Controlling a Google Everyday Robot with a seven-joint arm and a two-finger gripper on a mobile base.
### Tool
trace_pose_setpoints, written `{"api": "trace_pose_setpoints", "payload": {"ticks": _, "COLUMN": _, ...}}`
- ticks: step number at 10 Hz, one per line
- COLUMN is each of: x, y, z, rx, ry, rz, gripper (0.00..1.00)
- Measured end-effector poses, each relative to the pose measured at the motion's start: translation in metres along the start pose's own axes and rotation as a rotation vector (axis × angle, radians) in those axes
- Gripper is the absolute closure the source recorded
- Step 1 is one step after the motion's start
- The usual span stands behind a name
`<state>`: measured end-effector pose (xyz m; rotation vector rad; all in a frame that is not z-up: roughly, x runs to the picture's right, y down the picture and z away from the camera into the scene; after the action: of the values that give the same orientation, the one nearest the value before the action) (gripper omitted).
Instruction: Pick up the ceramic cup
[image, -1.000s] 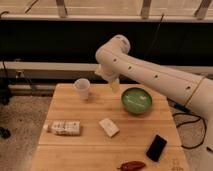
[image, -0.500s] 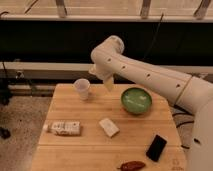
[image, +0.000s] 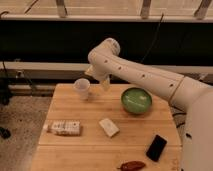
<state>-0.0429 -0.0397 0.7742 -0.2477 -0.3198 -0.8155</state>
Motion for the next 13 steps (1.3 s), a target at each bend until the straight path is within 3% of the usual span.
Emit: {"api": "trace_pose_setpoints", "payload": {"ticks": 13, "x": -0.009, "y": -0.016, "z": 0.044, "rx": -0.007, "ry": -0.081, "rz": -0.06, "gripper": 0.2}}
